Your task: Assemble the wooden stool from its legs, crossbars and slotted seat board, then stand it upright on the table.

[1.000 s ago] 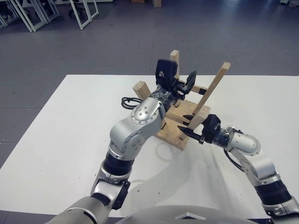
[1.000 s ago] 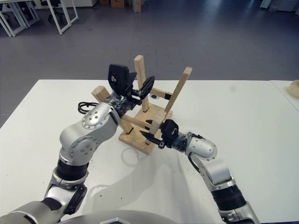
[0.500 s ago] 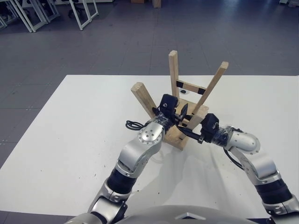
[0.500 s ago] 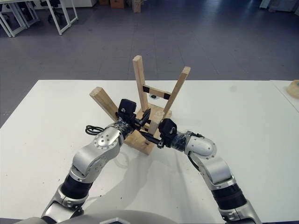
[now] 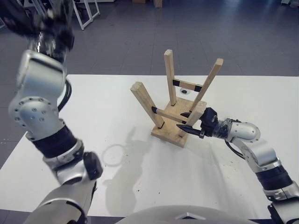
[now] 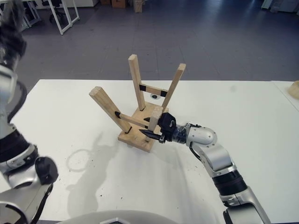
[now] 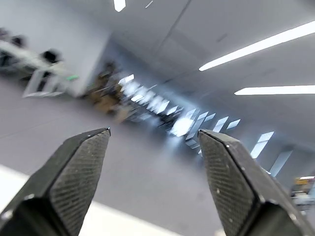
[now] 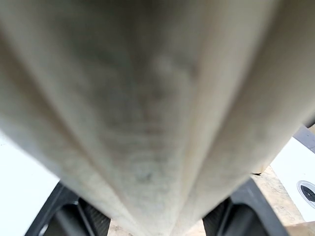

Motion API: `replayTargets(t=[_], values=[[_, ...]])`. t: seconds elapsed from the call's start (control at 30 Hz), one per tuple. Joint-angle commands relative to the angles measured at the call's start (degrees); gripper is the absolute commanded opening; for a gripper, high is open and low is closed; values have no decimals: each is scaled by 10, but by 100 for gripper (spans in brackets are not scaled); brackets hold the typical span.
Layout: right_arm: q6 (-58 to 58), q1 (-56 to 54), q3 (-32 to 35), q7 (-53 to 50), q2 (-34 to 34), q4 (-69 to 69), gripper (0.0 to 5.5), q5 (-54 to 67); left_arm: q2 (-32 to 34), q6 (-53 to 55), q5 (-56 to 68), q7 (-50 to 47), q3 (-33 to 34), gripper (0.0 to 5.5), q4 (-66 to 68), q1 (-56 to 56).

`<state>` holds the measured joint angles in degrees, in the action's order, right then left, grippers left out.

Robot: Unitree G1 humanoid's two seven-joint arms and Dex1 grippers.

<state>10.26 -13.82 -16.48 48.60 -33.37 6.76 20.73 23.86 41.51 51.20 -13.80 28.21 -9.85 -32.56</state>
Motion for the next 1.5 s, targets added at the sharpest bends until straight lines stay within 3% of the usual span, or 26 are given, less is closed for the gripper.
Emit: replayTargets(t=[0.03, 0.17, 0.27, 0.3, 0.4, 0.73, 0.93, 1.2, 1.43, 1.5], values=[[77, 66, -47, 42, -45, -73, 204, -45, -5, -53, -109, 88, -80, 332, 103, 109], [76, 57, -46, 55, -49, -73, 204, -38, -78, -76, -129, 134, -151, 332, 79, 122], [78, 54, -51, 63, -52, -66, 204, -34, -161, -64, -103, 186, -257, 332, -4, 141], [76, 51, -55, 68, -53, -67, 204, -35, -165, -38, -82, 219, -302, 332, -48, 161], [65, 41, -58, 88, -60, -76, 204, -34, -83, 56, -36, 326, -386, 332, -146, 220], [-30, 25, -42, 179, -28, -122, 204, 15, 57, 60, -135, 379, -260, 332, 9, 254], [-62, -49, -25, 235, 7, -190, 204, 15, 132, 31, -223, 427, -268, 332, 96, 273], [-148, -114, -9, 265, 36, -229, 204, -12, 100, 41, -243, 427, -275, 332, 79, 293], [-167, -102, -4, 267, 43, -232, 204, -22, 83, 48, -255, 423, -279, 332, 67, 300], [-166, -112, 1, 265, 43, -243, 259, -24, 77, 50, -257, 421, -280, 326, 64, 301]])
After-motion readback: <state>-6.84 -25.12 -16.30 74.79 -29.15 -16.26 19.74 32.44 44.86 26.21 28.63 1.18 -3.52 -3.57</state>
